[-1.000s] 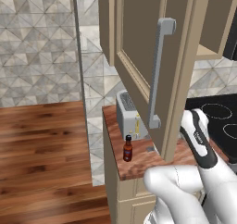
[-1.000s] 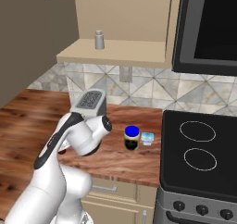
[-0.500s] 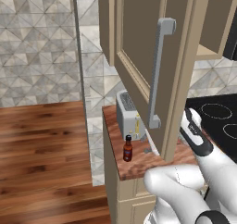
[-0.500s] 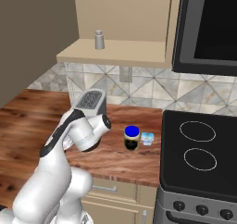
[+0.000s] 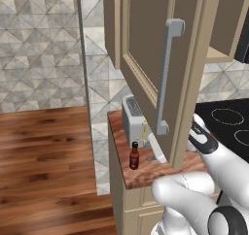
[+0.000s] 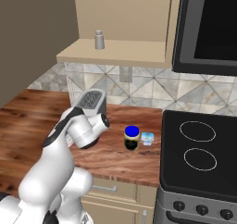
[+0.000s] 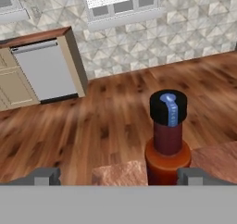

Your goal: There are various items on the counter. Only move the condiments/shakers into the cabinet.

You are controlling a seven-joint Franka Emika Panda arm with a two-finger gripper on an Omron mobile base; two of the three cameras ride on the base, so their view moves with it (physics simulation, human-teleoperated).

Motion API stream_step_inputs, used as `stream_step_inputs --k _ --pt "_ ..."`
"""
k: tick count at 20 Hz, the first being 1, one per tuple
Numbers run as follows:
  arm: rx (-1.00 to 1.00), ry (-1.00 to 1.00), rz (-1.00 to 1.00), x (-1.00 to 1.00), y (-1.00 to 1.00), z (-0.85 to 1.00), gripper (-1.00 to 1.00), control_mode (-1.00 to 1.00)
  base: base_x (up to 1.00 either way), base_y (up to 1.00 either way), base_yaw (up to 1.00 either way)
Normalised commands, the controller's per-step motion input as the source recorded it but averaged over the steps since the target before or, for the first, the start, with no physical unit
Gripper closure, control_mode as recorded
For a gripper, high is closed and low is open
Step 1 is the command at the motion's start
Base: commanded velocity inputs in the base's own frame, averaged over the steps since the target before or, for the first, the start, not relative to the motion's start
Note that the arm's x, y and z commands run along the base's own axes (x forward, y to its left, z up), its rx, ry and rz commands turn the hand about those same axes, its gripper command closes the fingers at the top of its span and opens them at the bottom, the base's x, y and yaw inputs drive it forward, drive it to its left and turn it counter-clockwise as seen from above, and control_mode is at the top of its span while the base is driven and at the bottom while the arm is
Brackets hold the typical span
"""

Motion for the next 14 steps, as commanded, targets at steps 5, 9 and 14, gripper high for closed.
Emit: stream_step_inputs --k 5,9,14 --pt "0.0 0.0 0.01 0.05 0.02 -0.1 -1.0 -1.0 0.0 0.0 0.0" --pt "0.0 0.0 0.0 0.05 0.03 -0.06 -1.0 -1.0 0.0 0.0 0.0" --pt "0.0 0.0 0.0 0.18 0.06 -0.06 -1.0 -1.0 0.0 0.0 0.0"
